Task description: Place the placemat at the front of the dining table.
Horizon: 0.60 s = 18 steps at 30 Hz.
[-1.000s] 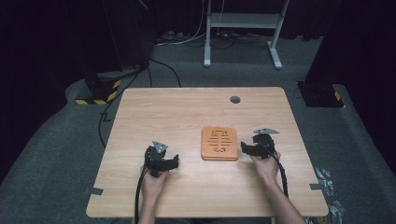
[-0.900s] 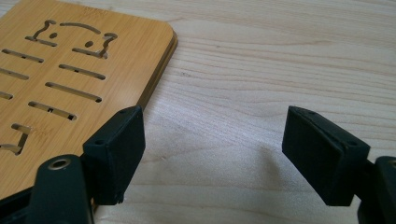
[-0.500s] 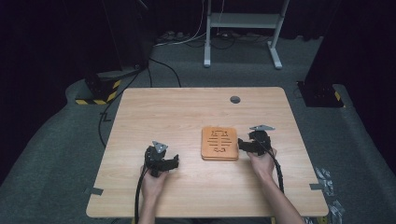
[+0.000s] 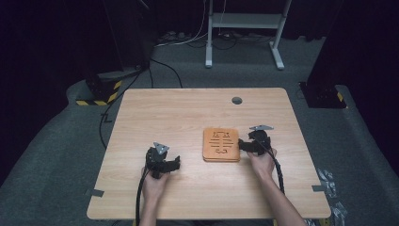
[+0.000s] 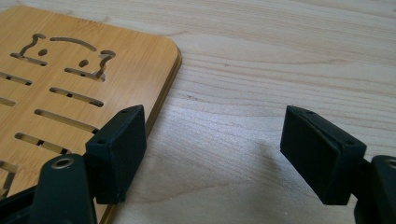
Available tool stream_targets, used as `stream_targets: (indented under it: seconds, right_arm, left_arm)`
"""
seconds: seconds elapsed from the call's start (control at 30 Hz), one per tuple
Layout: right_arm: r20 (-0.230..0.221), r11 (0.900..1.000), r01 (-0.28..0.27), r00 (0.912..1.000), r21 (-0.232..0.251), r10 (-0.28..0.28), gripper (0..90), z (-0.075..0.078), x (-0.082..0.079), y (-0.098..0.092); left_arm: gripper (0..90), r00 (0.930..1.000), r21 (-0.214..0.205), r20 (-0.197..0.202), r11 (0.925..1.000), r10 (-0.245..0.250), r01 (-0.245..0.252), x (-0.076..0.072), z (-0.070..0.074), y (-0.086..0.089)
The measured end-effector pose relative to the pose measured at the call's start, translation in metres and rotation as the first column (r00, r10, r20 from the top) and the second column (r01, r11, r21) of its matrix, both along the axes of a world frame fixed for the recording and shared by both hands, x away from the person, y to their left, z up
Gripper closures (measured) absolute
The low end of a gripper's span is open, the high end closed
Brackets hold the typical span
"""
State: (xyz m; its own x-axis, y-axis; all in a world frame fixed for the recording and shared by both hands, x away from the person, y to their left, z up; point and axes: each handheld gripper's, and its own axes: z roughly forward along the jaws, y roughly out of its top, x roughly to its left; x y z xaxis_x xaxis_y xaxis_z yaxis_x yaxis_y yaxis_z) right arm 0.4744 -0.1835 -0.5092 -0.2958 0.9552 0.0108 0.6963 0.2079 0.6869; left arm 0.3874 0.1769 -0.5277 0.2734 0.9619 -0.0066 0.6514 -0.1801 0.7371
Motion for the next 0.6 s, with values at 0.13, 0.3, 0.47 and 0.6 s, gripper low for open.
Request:
stream_targets:
  seconds: [0.13, 0.3, 0.47, 0.6]
  right_arm:
    - [0.0, 0.9999, -0.001, 1.0, -0.012, 0.001, 22.7, -0.002, 0.0012, -0.0013]
    - [-0.003, 1.0, -0.002, 1.0, -0.006, 0.002, 23.5, -0.0028, 0.001, 0.0006]
    - [0.002, 1.0, -0.004, 1.0, 0.005, 0.004, 23.9, -0.0033, 0.0006, 0.0021]
    - [0.007, 0.9999, -0.01, 0.9999, 0.006, 0.01, 24.8, -0.0035, -0.0003, 0.0033]
  left_arm:
    - [17.0, 1.0, 0.0, 0.0, 1.0, 0.0, 0.0, 0.0, 0.0, 0.0]
    - [17.0, 1.0, 0.0, 0.0, 1.0, -0.001, 0.001, 0.0, 0.0, 0.0001]
    - [17.0, 1.0, 0.001, -0.001, 1.0, 0.0, 0.0, 0.0, 0.0001, 0.0001]
    - [16.9, 1.0, 0.0, 0.0, 1.0, -0.002, 0.002, 0.0001, 0.0, 0.0002]
